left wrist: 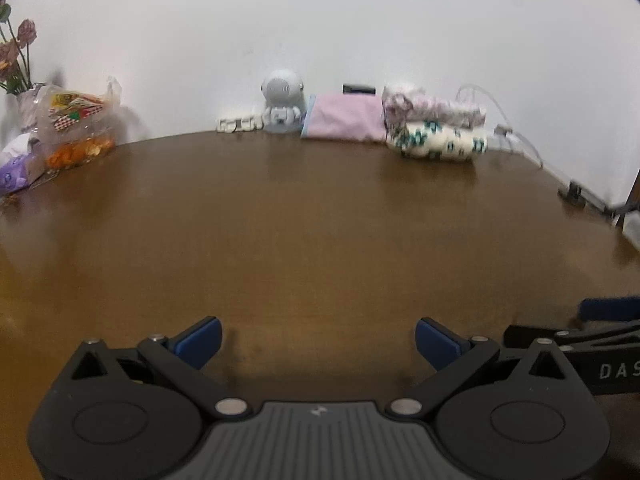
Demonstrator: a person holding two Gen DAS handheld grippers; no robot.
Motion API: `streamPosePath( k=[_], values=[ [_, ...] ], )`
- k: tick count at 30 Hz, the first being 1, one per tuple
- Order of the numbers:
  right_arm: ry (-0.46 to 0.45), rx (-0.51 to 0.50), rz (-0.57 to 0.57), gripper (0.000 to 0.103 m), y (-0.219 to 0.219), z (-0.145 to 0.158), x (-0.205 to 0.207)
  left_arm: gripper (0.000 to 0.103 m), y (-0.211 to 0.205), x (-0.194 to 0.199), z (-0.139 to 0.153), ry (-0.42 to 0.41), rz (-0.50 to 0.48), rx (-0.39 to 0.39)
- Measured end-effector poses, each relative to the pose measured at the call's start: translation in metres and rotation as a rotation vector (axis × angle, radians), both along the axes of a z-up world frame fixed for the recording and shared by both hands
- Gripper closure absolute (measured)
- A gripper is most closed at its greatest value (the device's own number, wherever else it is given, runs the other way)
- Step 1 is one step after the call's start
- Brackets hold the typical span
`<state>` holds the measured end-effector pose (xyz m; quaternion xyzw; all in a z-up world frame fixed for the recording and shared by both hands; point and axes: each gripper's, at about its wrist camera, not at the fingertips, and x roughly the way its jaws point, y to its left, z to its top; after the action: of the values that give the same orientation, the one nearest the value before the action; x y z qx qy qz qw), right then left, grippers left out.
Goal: Fold clothes
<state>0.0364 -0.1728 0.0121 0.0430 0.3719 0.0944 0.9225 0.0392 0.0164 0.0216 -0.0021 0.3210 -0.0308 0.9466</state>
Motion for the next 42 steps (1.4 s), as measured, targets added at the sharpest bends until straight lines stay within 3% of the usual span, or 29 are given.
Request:
streamPosePath(
  k=[6,10,13,18,22,24,27,29,30,31,32,34,38,42],
  values=[
    [-0.054,0.168,0.061,0.0,-0.016,0.045,0.06,0.0,0.029,0.077,0.044,-0.054,-0.043,-0.055],
    [-0.133,0.163,0.079,0.0,-0.02,0.098,0.135,0.0,0.066,0.174,0.079,-0.022,0.007,-0.32],
    [-0.194,0.127,0.115,0.0,-0.017,0.141,0.208,0.0,0.08,0.254,0.091,0.009,0.021,-0.429],
    [-0.134,0.083,0.137,0.0,-0.018,0.18,0.344,0.0,0.084,0.366,0.074,-0.002,0.031,-0.505],
    [0.075,0.161,0.028,0.001,-0.033,0.143,0.454,0.004,0.077,0.422,0.033,0.068,0.117,-0.532],
    [0.141,0.183,-0.014,0.004,-0.036,0.119,0.486,0.01,0.071,0.437,0.02,0.094,0.089,-0.547],
    [0.228,0.219,-0.056,0.017,-0.038,0.085,0.523,0.017,0.062,0.449,0.008,0.116,0.073,-0.548],
    [0.282,0.261,-0.045,0.034,-0.036,0.063,0.53,0.041,0.058,0.454,0.002,0.135,0.057,-0.572],
    [0.304,0.268,-0.019,0.046,-0.032,0.054,0.533,0.064,0.057,0.453,0.001,0.142,0.05,-0.582],
    [0.307,0.262,0.0,0.069,-0.027,0.049,0.534,0.077,0.055,0.453,-0.001,0.149,0.043,-0.591],
    [0.305,0.254,0.016,0.079,-0.022,0.045,0.534,0.092,0.053,0.452,-0.001,0.155,0.04,-0.585],
    [0.292,0.226,0.044,0.09,-0.011,0.038,0.531,0.099,0.048,0.449,0.001,0.157,0.052,-0.541],
    [0.177,0.113,0.127,0.096,0.01,0.058,0.506,0.101,0.052,0.43,0.032,0.08,0.048,-0.525],
    [0.069,0.106,0.185,0.097,0.021,0.116,0.46,0.102,0.064,0.382,0.108,-0.058,0.021,-0.518]
  ],
)
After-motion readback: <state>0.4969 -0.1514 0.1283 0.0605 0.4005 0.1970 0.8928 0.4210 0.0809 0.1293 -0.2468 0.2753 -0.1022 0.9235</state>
